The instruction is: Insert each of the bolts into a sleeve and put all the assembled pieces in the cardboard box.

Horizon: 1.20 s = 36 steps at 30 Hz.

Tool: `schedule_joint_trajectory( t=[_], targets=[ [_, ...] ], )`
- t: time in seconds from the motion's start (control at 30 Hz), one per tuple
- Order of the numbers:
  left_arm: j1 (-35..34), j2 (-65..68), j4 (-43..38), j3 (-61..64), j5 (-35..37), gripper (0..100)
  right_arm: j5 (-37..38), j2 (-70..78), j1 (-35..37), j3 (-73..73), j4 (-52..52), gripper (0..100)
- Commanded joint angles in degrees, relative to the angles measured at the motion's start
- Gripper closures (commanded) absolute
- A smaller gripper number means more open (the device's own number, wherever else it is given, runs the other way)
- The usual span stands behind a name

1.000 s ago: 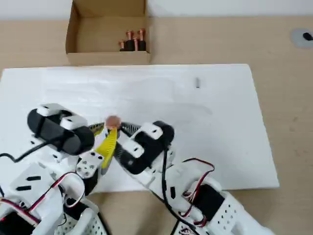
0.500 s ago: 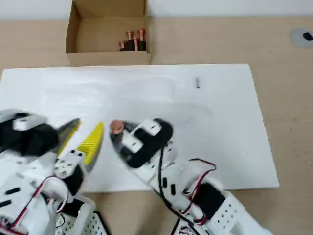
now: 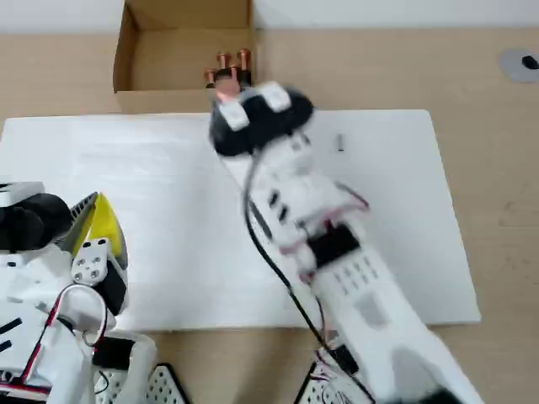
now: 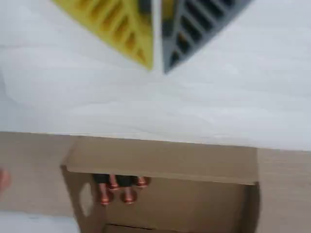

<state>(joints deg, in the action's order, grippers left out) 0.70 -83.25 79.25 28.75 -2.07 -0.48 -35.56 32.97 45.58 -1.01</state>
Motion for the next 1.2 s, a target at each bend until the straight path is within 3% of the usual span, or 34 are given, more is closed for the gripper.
schedule_joint_trajectory(
  t=[0.0,0.4,0.63,0.83,0.97,1.17],
  targets=[
    [-2.29,0.84,-0.09,-0.97,0.44,100,0.97,15.60,-1.89,-14.11,-8.18,98.9],
    [-5.36,0.84,0.00,0.26,0.18,100,0.62,64.84,-4.35,-60.44,-11.16,98.9],
    [-5.36,0.84,-0.44,5.10,0.26,99,0.62,85.93,-5.05,-81.98,-10.37,98.9],
    [-4.92,0.84,-0.79,8.09,0.35,99,-2.64,95.87,-4.79,-96.40,4.57,98.9],
    [-4.92,0.84,-3.43,11.08,0.35,99,-6.86,98.59,-4.62,-108.18,22.77,98.9],
    [-4.84,0.84,-8.09,13.71,0.44,99,-2.11,101.41,-3.74,-120.84,41.32,98.9]
  ],
)
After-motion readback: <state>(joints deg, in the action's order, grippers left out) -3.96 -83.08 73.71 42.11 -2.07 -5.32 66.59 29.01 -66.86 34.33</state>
